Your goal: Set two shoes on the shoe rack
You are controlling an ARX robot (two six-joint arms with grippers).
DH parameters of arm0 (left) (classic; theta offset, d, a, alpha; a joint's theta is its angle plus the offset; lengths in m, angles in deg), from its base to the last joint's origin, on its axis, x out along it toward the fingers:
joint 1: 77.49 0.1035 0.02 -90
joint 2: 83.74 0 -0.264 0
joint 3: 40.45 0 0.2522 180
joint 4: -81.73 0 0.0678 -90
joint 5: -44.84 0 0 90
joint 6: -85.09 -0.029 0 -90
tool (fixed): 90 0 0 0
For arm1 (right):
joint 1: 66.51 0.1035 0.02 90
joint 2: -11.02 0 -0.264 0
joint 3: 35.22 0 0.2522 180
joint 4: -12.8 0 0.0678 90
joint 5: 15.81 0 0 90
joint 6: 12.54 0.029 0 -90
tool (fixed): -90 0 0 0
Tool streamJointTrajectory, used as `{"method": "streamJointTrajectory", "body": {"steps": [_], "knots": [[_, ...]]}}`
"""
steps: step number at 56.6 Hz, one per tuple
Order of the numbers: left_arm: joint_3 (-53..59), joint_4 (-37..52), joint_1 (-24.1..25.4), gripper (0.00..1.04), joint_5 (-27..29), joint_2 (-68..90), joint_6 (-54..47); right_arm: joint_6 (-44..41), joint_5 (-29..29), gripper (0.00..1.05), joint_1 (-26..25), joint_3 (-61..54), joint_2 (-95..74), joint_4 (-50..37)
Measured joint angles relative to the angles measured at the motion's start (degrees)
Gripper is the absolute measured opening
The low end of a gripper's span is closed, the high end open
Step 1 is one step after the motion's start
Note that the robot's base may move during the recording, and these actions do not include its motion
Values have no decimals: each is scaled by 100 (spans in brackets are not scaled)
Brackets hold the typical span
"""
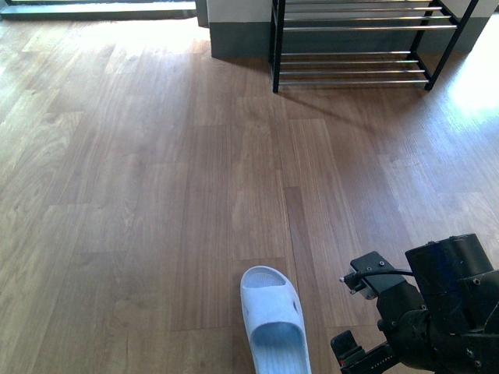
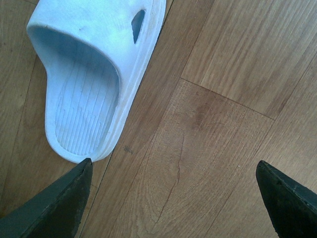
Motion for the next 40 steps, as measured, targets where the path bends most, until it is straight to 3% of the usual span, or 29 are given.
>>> {"method": "streamJointTrajectory", "body": {"steps": [11, 40], "knots": [[0, 0, -2, 2, 0, 0, 0, -149, 417, 96, -13, 17, -680, -1768], [0, 0, -2, 2, 0, 0, 0, 579, 623, 96, 24, 1687, -1825, -927]]}}
